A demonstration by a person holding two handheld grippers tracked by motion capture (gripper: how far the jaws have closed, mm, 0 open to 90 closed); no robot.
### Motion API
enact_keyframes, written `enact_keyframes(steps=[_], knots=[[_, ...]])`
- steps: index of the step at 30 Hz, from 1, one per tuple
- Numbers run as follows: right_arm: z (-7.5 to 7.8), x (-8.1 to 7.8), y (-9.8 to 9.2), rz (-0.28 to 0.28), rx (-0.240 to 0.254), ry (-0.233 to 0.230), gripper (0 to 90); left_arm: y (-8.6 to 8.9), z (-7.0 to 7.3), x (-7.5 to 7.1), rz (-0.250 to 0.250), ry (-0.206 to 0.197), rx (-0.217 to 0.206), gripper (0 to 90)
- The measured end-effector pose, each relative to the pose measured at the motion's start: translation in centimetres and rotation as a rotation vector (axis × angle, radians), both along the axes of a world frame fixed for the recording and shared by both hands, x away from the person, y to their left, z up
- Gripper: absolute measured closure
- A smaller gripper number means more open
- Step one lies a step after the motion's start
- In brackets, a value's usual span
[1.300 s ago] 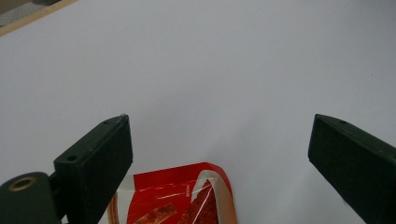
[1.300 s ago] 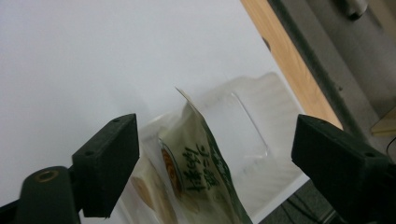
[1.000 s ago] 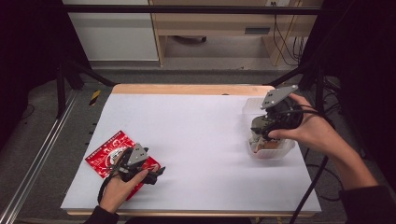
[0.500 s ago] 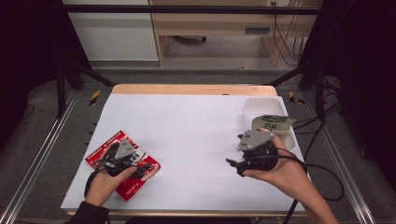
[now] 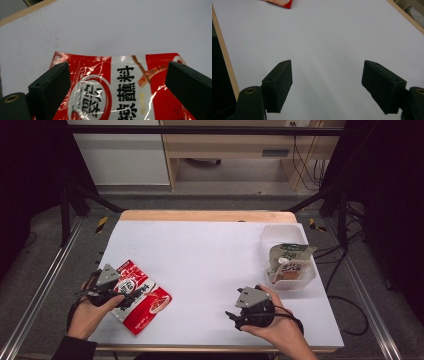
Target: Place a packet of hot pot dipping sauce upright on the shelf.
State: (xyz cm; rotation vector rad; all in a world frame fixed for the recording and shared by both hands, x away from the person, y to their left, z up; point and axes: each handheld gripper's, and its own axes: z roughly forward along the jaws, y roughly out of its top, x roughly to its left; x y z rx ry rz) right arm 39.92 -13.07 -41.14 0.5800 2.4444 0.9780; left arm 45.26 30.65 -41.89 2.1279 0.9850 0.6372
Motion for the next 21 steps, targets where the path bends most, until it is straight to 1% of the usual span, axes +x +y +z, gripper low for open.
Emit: enact_keyframes(steps=[2, 3, 5, 8, 10, 12, 15, 17, 21], knots=[[-1.2, -0.1, 0.4, -0.006, 0.016, 0.002, 25.1, 1.0, 0.1, 0.0, 0.024, -0.002, 0.002, 6.4], [-1.6, -0.1, 0.5, -0.009, 0.016, 0.005, 25.0, 1.6, 0.1, 0.0, 0.04, -0.005, -0.004, 6.7], [-2.3, -0.1, 0.7, -0.016, 0.001, 0.01, 24.9, 2.7, 0.1, -0.1, 0.066, -0.012, -0.017, 7.6], [-3.0, -0.2, 1.0, -0.015, -0.021, 0.016, 24.9, 4.3, -0.3, -0.4, 0.103, -0.02, -0.029, 9.9], [-3.1, -0.2, 1.0, -0.019, -0.021, 0.019, 25.0, 5.5, -0.8, -0.7, 0.13, -0.02, -0.052, 11.8], [-3.1, -0.3, 1.0, -0.025, -0.013, 0.015, 25.2, 6.3, -1.3, -0.9, 0.15, -0.018, -0.062, 14.3], [-3.3, -0.2, 1.0, -0.027, -0.015, 0.016, 25.4, 7.3, -2.1, -1.1, 0.18, -0.005, -0.072, 14.9], [-3.4, -0.2, 1.1, -0.026, -0.018, 0.021, 25.4, 7.7, -2.5, -1.1, 0.193, -0.003, -0.067, 14.9], [-3.6, -0.2, 1.2, -0.018, -0.026, 0.026, 25.5, 8.5, -3.0, -0.9, 0.218, 0.013, -0.071, 13.9]])
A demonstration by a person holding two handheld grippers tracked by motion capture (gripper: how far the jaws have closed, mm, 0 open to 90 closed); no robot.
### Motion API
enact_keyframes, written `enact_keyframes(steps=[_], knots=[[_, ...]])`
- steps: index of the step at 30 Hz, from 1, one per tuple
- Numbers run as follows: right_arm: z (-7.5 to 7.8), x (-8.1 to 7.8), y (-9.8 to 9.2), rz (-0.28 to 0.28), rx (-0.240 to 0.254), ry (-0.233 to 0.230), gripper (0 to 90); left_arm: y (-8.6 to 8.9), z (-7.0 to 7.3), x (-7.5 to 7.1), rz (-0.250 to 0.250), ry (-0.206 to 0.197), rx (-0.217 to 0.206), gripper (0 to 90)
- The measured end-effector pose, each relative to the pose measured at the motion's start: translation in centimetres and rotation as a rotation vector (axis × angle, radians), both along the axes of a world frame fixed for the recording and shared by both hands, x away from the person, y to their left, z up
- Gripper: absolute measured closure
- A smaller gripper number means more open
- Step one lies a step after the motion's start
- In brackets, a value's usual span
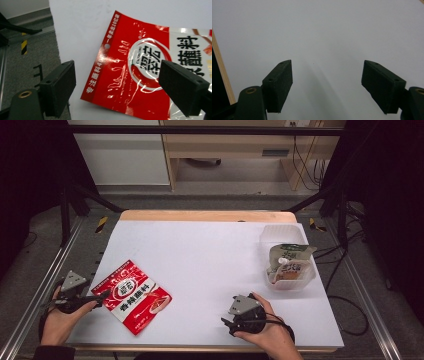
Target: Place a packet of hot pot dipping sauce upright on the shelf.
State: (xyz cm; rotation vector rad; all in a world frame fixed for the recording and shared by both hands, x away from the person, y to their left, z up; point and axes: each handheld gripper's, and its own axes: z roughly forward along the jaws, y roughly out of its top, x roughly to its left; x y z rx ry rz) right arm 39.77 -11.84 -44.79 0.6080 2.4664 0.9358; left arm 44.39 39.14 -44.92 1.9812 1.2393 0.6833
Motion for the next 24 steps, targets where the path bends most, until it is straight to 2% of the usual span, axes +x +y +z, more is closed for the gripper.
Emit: enact_keyframes(steps=[6, 9, 12, 18, 24], knots=[[-0.2, 0.0, -0.1, 0.0, -0.006, 0.005, 25.4, 1.0, -0.7, 0.2, 0.022, 0.026, -0.04, 13.7], [-0.2, 0.1, -0.2, -0.003, -0.007, 0.008, 25.5, 1.2, -1.0, 0.4, 0.022, 0.041, -0.038, 13.8], [-0.3, 0.2, -0.2, -0.007, -0.007, 0.008, 25.4, 1.2, -1.3, 0.6, 0.018, 0.056, -0.055, 13.9], [-0.3, 0.2, -0.3, -0.007, -0.01, 0.013, 25.3, 0.8, -2.2, 0.8, -0.002, 0.091, -0.041, 14.4], [-0.4, 0.3, -0.3, -0.008, -0.015, 0.013, 25.2, 0.6, -2.3, 0.9, -0.012, 0.108, -0.043, 15.6]])
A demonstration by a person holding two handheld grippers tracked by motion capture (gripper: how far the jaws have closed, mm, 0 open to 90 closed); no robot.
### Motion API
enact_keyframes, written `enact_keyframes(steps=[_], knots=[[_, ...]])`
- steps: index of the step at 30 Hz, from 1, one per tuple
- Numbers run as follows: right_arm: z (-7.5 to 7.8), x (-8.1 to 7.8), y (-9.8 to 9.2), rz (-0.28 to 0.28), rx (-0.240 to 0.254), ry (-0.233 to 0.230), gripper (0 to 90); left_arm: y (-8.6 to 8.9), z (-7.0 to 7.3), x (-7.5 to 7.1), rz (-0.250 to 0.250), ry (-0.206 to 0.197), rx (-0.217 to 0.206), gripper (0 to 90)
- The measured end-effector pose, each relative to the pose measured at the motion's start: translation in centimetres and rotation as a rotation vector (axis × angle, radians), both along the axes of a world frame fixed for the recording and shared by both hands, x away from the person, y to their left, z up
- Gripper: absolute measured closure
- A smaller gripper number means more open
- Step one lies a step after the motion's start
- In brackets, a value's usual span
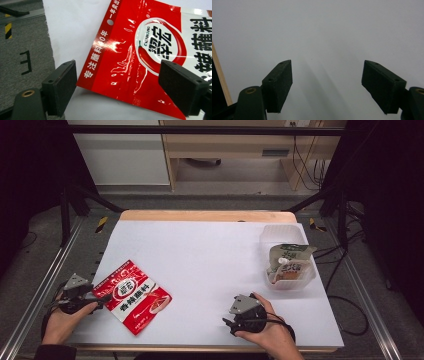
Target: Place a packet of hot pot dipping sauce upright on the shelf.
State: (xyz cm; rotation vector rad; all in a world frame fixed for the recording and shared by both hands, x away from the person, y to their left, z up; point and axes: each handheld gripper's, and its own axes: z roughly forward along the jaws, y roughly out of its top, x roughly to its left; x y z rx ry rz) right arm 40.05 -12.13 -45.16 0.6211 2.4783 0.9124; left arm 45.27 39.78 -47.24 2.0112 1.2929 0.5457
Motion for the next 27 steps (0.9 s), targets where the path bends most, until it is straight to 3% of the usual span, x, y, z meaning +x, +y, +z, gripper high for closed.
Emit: enact_keyframes(steps=[3, 16, 20, 27], knots=[[0.0, 0.0, 0.0, 0.001, -0.003, 0.0, 25.2, -0.1, 0.0, 0.0, -0.004, 0.005, 0.005, 16.7], [0.0, 0.0, 0.0, 0.004, -0.012, 0.002, 25.2, -0.3, 0.8, -0.7, -0.015, -0.015, -0.067, 28.0], [-0.1, 0.0, 0.0, 0.007, -0.02, 0.003, 25.2, -0.6, 0.8, -0.8, -0.027, -0.001, -0.076, 30.2], [-0.1, 0.0, 0.0, 0.009, -0.022, 0.004, 25.3, -0.4, 1.2, -0.8, -0.007, 0.005, -0.109, 42.0]])
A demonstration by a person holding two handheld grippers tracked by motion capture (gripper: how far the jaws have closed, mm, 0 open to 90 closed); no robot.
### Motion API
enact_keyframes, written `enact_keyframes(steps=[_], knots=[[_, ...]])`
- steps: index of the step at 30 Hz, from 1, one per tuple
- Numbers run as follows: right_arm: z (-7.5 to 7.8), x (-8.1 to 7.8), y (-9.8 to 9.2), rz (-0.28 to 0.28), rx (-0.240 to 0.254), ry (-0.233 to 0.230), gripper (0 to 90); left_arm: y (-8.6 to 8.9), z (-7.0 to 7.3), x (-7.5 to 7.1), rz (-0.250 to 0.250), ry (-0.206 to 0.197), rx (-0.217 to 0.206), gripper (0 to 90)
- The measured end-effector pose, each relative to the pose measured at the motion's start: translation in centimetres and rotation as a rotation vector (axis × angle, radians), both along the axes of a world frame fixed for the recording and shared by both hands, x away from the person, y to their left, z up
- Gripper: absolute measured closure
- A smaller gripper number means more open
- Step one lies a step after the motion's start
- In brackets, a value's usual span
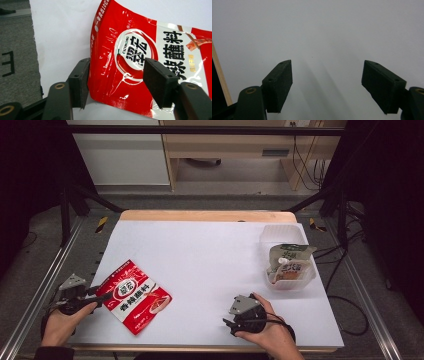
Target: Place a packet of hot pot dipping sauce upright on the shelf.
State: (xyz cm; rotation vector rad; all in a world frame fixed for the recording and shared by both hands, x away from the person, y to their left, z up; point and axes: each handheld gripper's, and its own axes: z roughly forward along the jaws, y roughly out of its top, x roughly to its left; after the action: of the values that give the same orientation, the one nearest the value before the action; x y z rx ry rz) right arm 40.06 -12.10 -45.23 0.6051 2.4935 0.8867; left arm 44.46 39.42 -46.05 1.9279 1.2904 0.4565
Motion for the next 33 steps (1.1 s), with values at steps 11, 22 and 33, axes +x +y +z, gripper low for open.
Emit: enact_keyframes(steps=[11, 22, 33], knots=[[-0.1, 0.0, 0.2, 0.007, -0.003, 0.007, 25.4, 0.5, -0.3, 0.5, 0.02, 0.013, 0.028, 67.8], [-0.2, 0.0, 0.4, 0.014, -0.003, 0.007, 25.4, 0.4, -0.6, 1.1, 0.03, 0.047, 0.064, 74.2], [-0.2, 0.1, 0.4, 0.019, -0.005, 0.01, 25.3, 0.4, -0.8, 1.4, 0.048, 0.062, 0.098, 80.5]])
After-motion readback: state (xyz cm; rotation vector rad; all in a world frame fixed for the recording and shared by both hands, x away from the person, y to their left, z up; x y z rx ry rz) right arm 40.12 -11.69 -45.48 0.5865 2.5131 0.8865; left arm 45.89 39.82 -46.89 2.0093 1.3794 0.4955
